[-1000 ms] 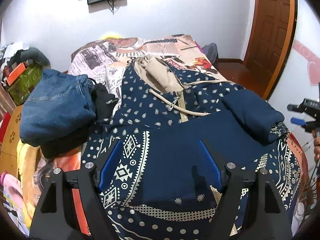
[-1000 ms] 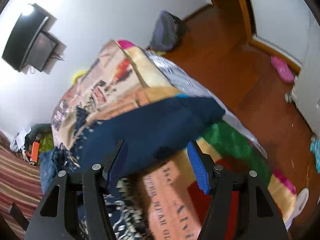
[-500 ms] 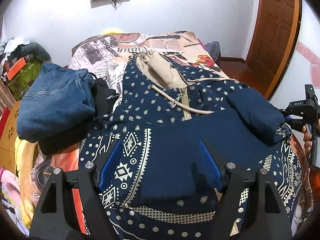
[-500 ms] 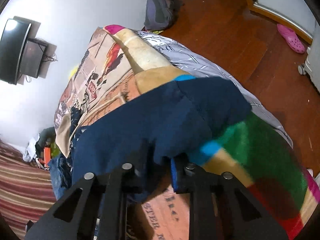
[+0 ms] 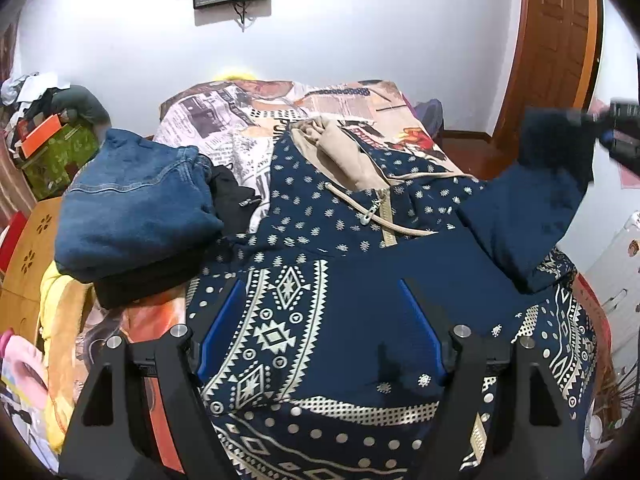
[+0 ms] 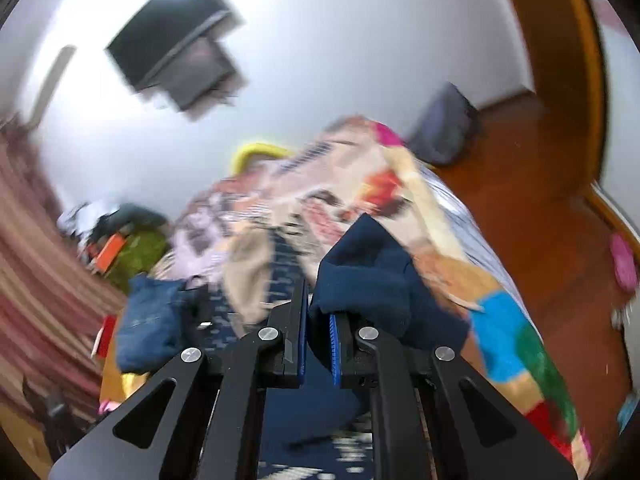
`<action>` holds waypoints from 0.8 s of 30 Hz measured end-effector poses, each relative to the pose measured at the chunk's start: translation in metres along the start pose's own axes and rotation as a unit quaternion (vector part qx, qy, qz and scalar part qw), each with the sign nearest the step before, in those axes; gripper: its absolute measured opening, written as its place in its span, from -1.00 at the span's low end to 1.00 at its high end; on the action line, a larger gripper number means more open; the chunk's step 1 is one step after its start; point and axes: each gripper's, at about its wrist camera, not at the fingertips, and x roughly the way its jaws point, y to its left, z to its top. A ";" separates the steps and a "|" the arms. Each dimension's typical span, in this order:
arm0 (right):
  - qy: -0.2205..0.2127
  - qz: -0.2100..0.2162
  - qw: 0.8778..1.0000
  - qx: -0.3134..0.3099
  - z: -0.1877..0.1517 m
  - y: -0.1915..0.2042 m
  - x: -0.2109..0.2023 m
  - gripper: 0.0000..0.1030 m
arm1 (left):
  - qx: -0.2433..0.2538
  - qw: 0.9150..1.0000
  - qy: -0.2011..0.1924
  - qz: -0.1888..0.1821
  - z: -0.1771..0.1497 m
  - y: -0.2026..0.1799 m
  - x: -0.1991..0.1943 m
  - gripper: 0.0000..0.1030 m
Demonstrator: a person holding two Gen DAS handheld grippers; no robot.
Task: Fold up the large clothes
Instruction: 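Lay the sleeve onto the hoodie and open the right gripper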
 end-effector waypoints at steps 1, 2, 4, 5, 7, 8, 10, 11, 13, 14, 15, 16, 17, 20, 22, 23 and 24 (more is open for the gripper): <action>0.001 0.015 1.000 -0.018 0.000 0.020 0.000 -0.84 | -0.002 1.000 -0.002 0.000 -0.001 0.003 -0.003 0.48; 0.004 0.023 0.999 -0.028 -0.001 0.030 0.002 -0.84 | -0.004 1.000 -0.004 0.000 -0.002 0.007 -0.006 0.48; 0.013 0.044 0.997 -0.056 -0.006 0.059 0.010 -0.84 | -0.010 1.000 -0.007 0.001 -0.005 0.015 -0.011 0.48; 0.021 0.052 0.996 -0.072 -0.011 0.074 0.017 -0.84 | -0.013 1.000 -0.008 0.002 -0.006 0.019 -0.014 0.48; 0.040 0.064 0.993 -0.090 -0.021 0.095 0.031 -0.84 | -0.020 1.000 -0.009 0.007 -0.009 0.030 -0.019 0.48; 0.052 0.070 0.992 -0.096 -0.026 0.103 0.039 -0.84 | -0.024 1.000 -0.010 0.009 -0.011 0.035 -0.020 0.48; 0.090 0.082 0.986 -0.110 -0.043 0.121 0.063 -0.84 | -0.031 0.999 -0.011 0.015 -0.015 0.046 -0.025 0.48; 0.112 0.086 0.983 -0.117 -0.055 0.130 0.077 -0.84 | -0.034 0.999 -0.010 0.017 -0.017 0.051 -0.027 0.48; 0.150 0.089 0.976 -0.129 -0.076 0.139 0.097 -0.84 | -0.041 0.999 -0.009 0.024 -0.023 0.063 -0.031 0.48; 0.169 0.089 0.972 -0.134 -0.086 0.142 0.107 -0.84 | -0.044 0.999 -0.008 0.027 -0.025 0.067 -0.032 0.48; 0.190 0.088 0.968 -0.140 -0.098 0.146 0.116 -0.84 | -0.047 0.998 -0.006 0.032 -0.029 0.074 -0.033 0.48; 0.218 0.086 0.961 -0.146 -0.114 0.149 0.130 -0.84 | -0.050 0.998 -0.004 0.035 -0.031 0.078 -0.034 0.48; 0.233 0.084 0.957 -0.149 -0.121 0.151 0.136 -0.84 | -0.054 0.998 -0.001 0.039 -0.034 0.083 -0.034 0.48; 0.291 0.064 0.937 -0.183 -0.158 0.153 0.159 -0.84 | -0.067 0.997 0.009 0.044 -0.043 0.095 -0.034 0.48; 0.318 0.055 0.922 -0.215 -0.176 0.155 0.166 -0.84 | -0.074 0.996 0.018 0.047 -0.048 0.102 -0.032 0.48; 0.330 0.051 0.915 -0.227 -0.184 0.156 0.168 -0.84 | -0.076 0.996 0.021 0.049 -0.051 0.104 -0.031 0.48; 0.343 0.045 0.908 -0.237 -0.191 0.155 0.170 -0.83 | -0.077 0.996 0.024 0.050 -0.053 0.104 -0.031 0.48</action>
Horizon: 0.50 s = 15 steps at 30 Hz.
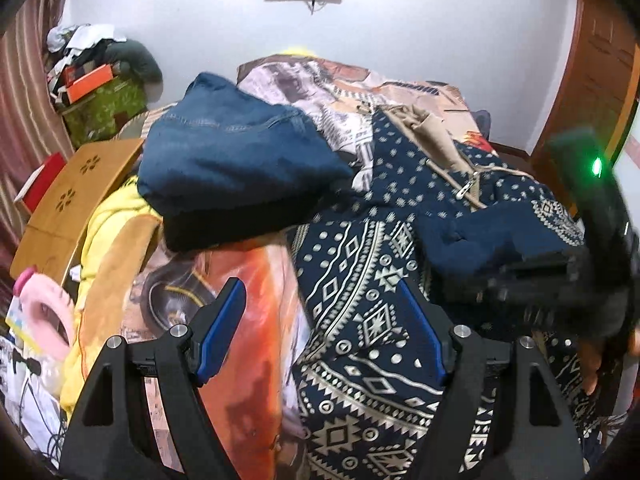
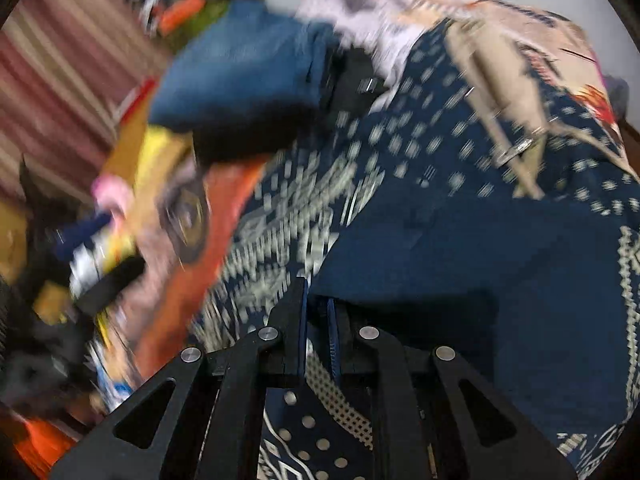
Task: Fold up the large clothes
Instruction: 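Lay the sleeve onto the hoodie and open the right gripper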
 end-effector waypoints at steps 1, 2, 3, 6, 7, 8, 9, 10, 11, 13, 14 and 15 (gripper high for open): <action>0.020 -0.006 1.000 -0.005 -0.005 0.000 0.007 -0.77 | 0.000 1.000 0.004 0.002 -0.002 0.001 0.001 0.48; 0.031 -0.007 0.999 -0.007 -0.006 0.001 0.008 -0.74 | 0.001 1.000 0.007 0.004 -0.004 0.000 0.003 0.48; 0.042 -0.009 0.999 -0.009 -0.008 0.000 0.010 -0.72 | 0.002 1.000 0.009 0.005 -0.005 0.000 0.003 0.48; 0.038 -0.002 0.999 -0.006 -0.015 -0.005 -0.002 -0.69 | 0.009 1.000 0.014 0.007 -0.006 -0.006 0.006 0.48; 0.032 0.000 0.999 0.000 -0.016 -0.009 -0.010 -0.66 | 0.012 1.000 0.014 0.008 -0.005 -0.009 0.006 0.48; 0.020 0.001 1.000 0.009 -0.017 -0.014 -0.020 -0.58 | 0.018 1.000 0.013 0.008 -0.004 -0.013 0.006 0.48; 0.009 0.002 1.000 0.016 -0.017 -0.018 -0.029 -0.49 | 0.022 1.000 0.013 0.008 -0.004 -0.016 0.006 0.48; -0.007 0.001 1.000 0.023 -0.019 -0.024 -0.042 -0.42 | 0.028 1.000 0.012 0.006 -0.002 -0.021 0.006 0.48; -0.021 -0.001 0.999 0.029 -0.021 -0.029 -0.053 -0.40 | 0.034 0.999 0.012 0.005 -0.001 -0.025 0.006 0.48; -0.060 -0.010 0.997 0.040 -0.025 -0.044 -0.084 -0.39 | 0.047 0.999 0.011 0.001 0.003 -0.037 0.008 0.48; -0.073 -0.015 0.996 0.043 -0.024 -0.044 -0.091 -0.39 | 0.054 0.998 0.011 0.000 0.004 -0.042 0.009 0.48; -0.091 -0.023 0.994 0.049 -0.025 -0.050 -0.104 -0.39 | 0.062 0.998 0.011 -0.002 0.005 -0.048 0.010 0.48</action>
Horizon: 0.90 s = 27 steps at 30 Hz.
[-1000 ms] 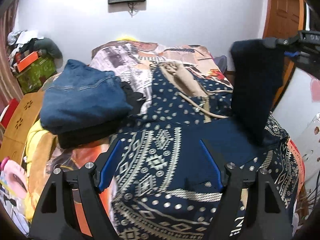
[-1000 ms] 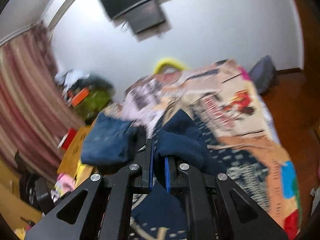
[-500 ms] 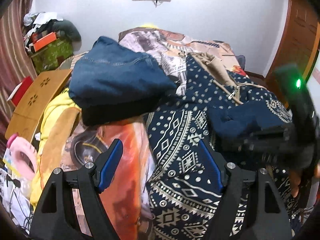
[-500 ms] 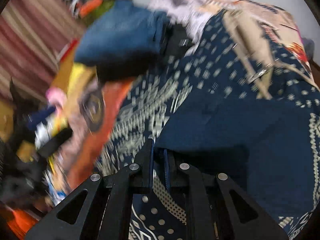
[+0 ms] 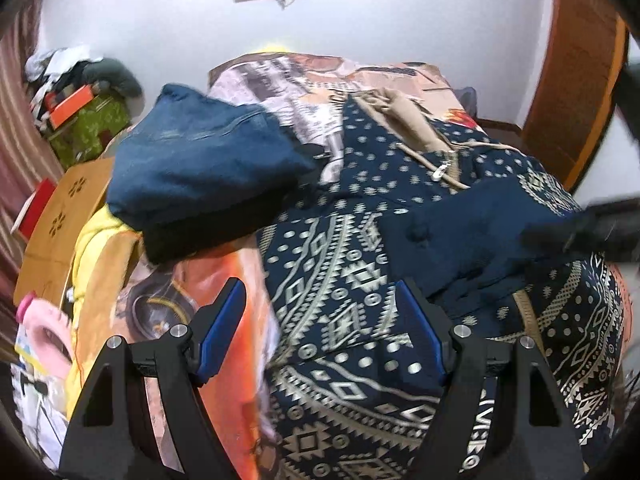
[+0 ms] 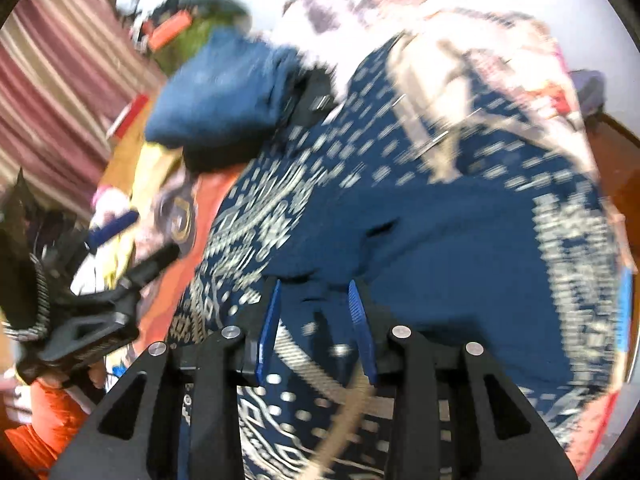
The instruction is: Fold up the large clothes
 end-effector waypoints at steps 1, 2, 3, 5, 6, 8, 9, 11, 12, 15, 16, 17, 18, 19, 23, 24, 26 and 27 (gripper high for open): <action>-0.024 -0.010 1.000 0.007 0.002 -0.011 -0.019 -0.38 | 0.010 1.000 0.001 -0.003 0.002 -0.008 0.002 0.48; -0.040 -0.019 0.999 0.012 0.005 -0.018 -0.031 -0.38 | 0.017 1.000 0.002 -0.006 0.004 -0.014 0.005 0.48; -0.051 -0.027 0.998 0.015 0.008 -0.024 -0.039 -0.36 | 0.026 1.000 0.006 -0.008 0.005 -0.021 0.010 0.48; -0.080 -0.054 0.995 0.022 0.011 -0.038 -0.062 -0.28 | 0.039 0.999 0.017 -0.011 0.007 -0.033 0.019 0.48; -0.096 -0.068 0.993 0.026 0.010 -0.046 -0.074 -0.18 | 0.045 0.999 0.022 -0.013 0.008 -0.039 0.023 0.48; -0.123 -0.111 0.986 0.023 0.007 -0.060 -0.096 -0.07 | 0.062 0.997 0.036 -0.017 0.007 -0.052 0.035 0.48; -0.130 -0.132 0.983 0.018 0.005 -0.066 -0.105 -0.06 | 0.067 0.997 0.040 -0.016 0.007 -0.056 0.037 0.48; -0.135 -0.165 0.977 0.011 0.000 -0.075 -0.114 -0.05 | 0.084 0.995 0.047 -0.010 0.005 -0.068 0.047 0.48; -0.135 -0.174 0.975 0.009 -0.002 -0.078 -0.114 -0.05 | 0.090 0.995 0.050 -0.006 0.005 -0.071 0.051 0.48; -0.122 -0.187 0.975 0.016 -0.010 -0.095 -0.111 -0.05 | 0.100 0.993 0.061 0.001 0.004 -0.081 0.065 0.48; -0.114 -0.183 0.976 0.022 -0.013 -0.099 -0.105 -0.05 | 0.100 0.993 0.065 0.004 0.004 -0.083 0.070 0.48; -0.107 -0.178 0.978 0.028 -0.016 -0.104 -0.099 -0.05 | 0.099 0.993 0.068 0.006 0.005 -0.084 0.074 0.48; -0.101 -0.175 0.979 0.033 -0.019 -0.107 -0.093 -0.05 | 0.098 0.993 0.071 0.008 0.005 -0.085 0.078 0.48; -0.091 -0.172 0.980 0.042 -0.021 -0.111 -0.081 -0.05 | 0.095 0.993 0.073 0.011 0.006 -0.085 0.082 0.48; -0.062 -0.162 0.983 0.064 -0.036 -0.123 -0.053 -0.05 | 0.072 0.994 0.079 0.004 0.013 -0.084 0.090 0.47; -0.057 -0.159 0.983 0.069 -0.039 -0.125 -0.049 -0.05 | 0.067 0.995 0.080 0.000 0.015 -0.083 0.091 0.40; -0.038 -0.153 0.984 0.087 -0.045 -0.131 -0.032 -0.05 | 0.057 0.995 0.078 -0.016 0.019 -0.081 0.089 0.18; -0.031 -0.151 0.984 0.093 -0.046 -0.133 -0.026 -0.05 | 0.053 0.996 0.075 -0.024 0.021 -0.081 0.087 0.00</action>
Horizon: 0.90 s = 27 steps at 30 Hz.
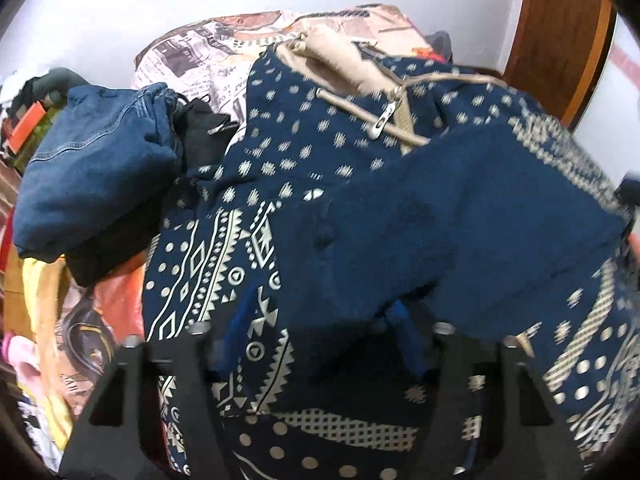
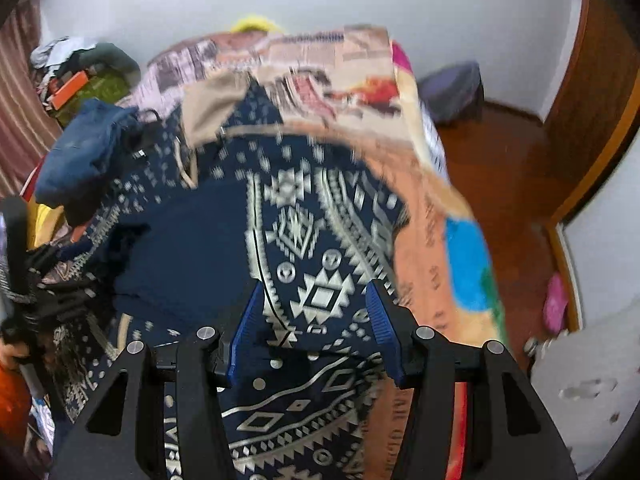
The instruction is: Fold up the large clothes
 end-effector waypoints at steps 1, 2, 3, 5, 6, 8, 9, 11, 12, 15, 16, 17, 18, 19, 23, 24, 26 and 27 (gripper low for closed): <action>0.005 0.002 1.000 0.004 -0.002 -0.002 0.004 -0.05 | -0.005 1.000 -0.007 -0.010 0.003 0.002 -0.004 -0.19; 0.009 0.004 1.000 0.010 -0.003 -0.002 0.008 -0.05 | -0.009 1.000 -0.012 -0.017 0.005 0.003 -0.007 -0.30; 0.009 0.005 1.000 0.013 -0.005 -0.003 0.009 -0.05 | -0.015 0.999 -0.017 -0.023 0.007 0.006 -0.010 -0.51; 0.004 0.002 1.000 0.013 -0.004 -0.001 0.008 -0.05 | -0.029 0.999 -0.025 -0.025 0.012 0.015 -0.016 -0.71; 0.002 0.002 1.000 0.013 -0.002 -0.001 0.007 -0.05 | -0.035 0.999 -0.030 -0.024 0.014 0.020 -0.018 -0.76; -0.011 -0.001 1.000 0.018 0.004 -0.001 -0.001 -0.05 | -0.053 0.997 -0.047 -0.026 0.018 0.034 -0.029 -0.78; -0.016 -0.001 1.000 0.018 0.006 -0.001 -0.002 -0.05 | -0.060 0.996 -0.054 -0.027 0.019 0.040 -0.032 -0.79; -0.030 -0.001 0.999 0.019 0.012 -0.001 -0.010 -0.05 | -0.074 0.994 -0.075 -0.026 0.021 0.053 -0.046 -0.80; -0.035 0.001 0.999 0.018 0.015 0.000 -0.012 -0.05 | -0.079 0.993 -0.082 -0.024 0.022 0.058 -0.052 -0.80; -0.043 0.008 0.999 0.018 0.020 0.003 -0.014 -0.04 | -0.093 0.990 -0.101 -0.016 0.020 0.074 -0.066 -0.81; -0.041 0.010 0.999 0.019 0.020 0.004 -0.011 0.02 | -0.097 0.990 -0.102 -0.012 0.018 0.078 -0.068 -0.81; -0.037 0.011 0.999 0.020 0.019 0.005 -0.007 0.06 | -0.103 0.990 -0.101 -0.009 0.015 0.083 -0.068 -0.81; -0.031 0.010 0.999 0.020 0.017 0.007 -0.003 0.09 | -0.108 0.989 -0.098 -0.005 0.013 0.087 -0.066 -0.81; -0.025 0.011 0.999 0.019 0.017 0.008 0.002 0.09 | -0.114 0.989 -0.092 0.000 0.008 0.093 -0.062 -0.81; 0.010 0.007 1.000 0.016 0.005 0.013 0.022 0.09 | -0.131 0.990 -0.059 0.006 -0.009 0.106 -0.043 -0.80; 0.010 0.004 1.000 0.015 0.003 0.013 0.023 0.09 | -0.132 0.990 -0.052 0.007 -0.014 0.107 -0.038 -0.80; 0.004 -0.002 1.000 0.011 0.000 0.014 0.021 0.12 | -0.131 0.991 -0.035 0.006 -0.023 0.108 -0.028 -0.80; 0.003 -0.004 1.000 0.010 -0.001 0.014 0.020 0.15 | -0.130 0.991 -0.027 0.006 -0.028 0.109 -0.024 -0.79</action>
